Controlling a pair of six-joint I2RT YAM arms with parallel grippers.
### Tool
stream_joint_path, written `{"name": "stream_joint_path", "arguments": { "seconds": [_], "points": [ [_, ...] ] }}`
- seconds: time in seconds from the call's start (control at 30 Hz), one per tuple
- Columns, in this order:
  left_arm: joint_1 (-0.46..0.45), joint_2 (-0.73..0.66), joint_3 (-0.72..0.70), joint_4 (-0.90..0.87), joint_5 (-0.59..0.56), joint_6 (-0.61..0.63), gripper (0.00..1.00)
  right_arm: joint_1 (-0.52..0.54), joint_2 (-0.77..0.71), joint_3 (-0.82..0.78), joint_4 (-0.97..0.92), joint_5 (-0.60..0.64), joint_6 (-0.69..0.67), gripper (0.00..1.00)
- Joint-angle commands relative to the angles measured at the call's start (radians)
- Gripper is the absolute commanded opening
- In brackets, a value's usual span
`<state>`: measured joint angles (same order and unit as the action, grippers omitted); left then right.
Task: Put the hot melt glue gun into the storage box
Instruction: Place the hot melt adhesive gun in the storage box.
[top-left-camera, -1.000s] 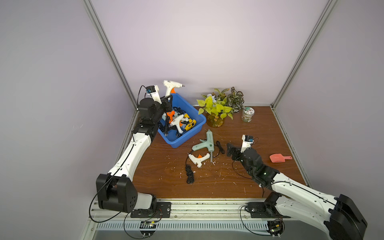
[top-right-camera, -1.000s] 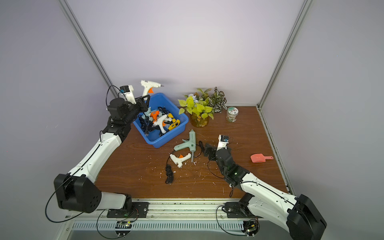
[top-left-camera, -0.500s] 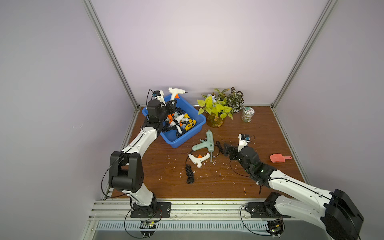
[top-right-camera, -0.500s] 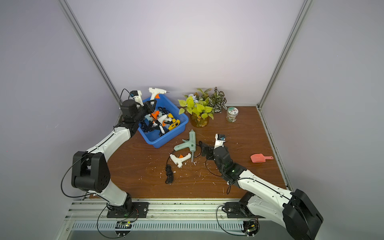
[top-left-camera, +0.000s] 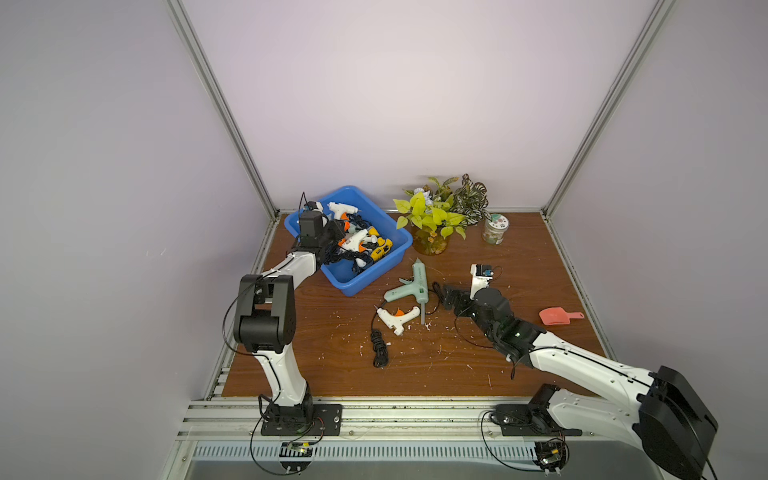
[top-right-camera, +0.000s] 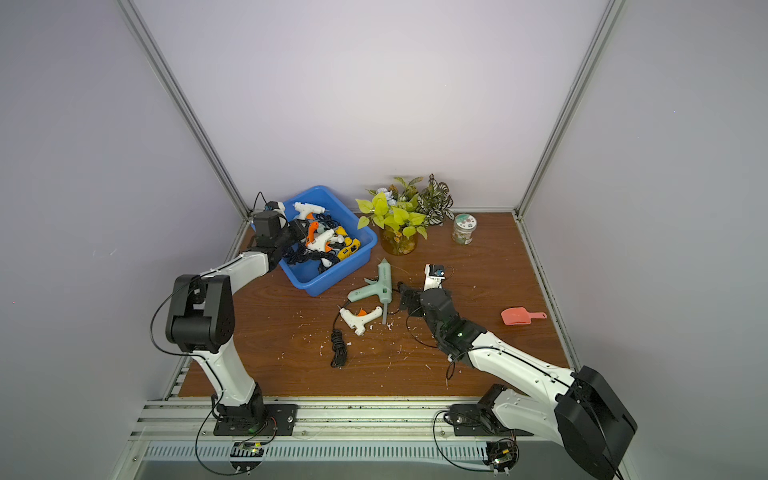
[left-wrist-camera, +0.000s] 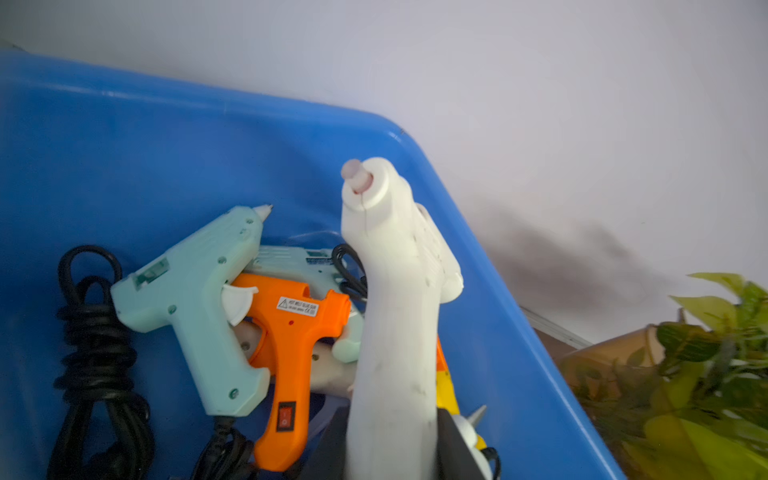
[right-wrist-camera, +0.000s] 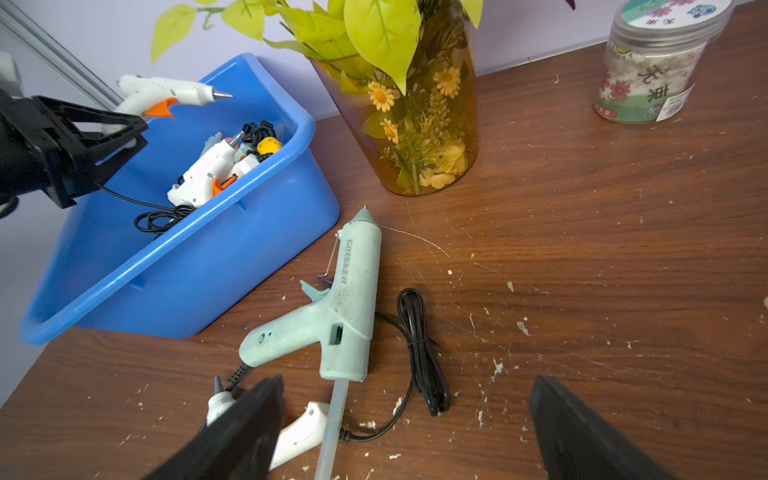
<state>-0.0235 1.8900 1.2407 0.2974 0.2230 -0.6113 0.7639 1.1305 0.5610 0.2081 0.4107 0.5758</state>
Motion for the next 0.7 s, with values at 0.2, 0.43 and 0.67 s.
{"name": "stream_joint_path", "arguments": {
  "seconds": [0.2, 0.43, 0.67],
  "points": [
    [0.014, 0.104, 0.12, -0.079, -0.084, 0.031, 0.18, -0.009, 0.112, 0.104, -0.074, -0.019, 0.008, 0.99],
    [0.014, 0.024, 0.05, -0.073, -0.178, 0.06, 0.44, -0.029, 0.195, 0.138, -0.03, -0.122, -0.01, 0.91],
    [0.013, -0.142, -0.026, -0.084, -0.25, 0.104, 0.7, -0.054, 0.261, 0.174, 0.016, -0.25, -0.032, 0.84]
  ]
}}
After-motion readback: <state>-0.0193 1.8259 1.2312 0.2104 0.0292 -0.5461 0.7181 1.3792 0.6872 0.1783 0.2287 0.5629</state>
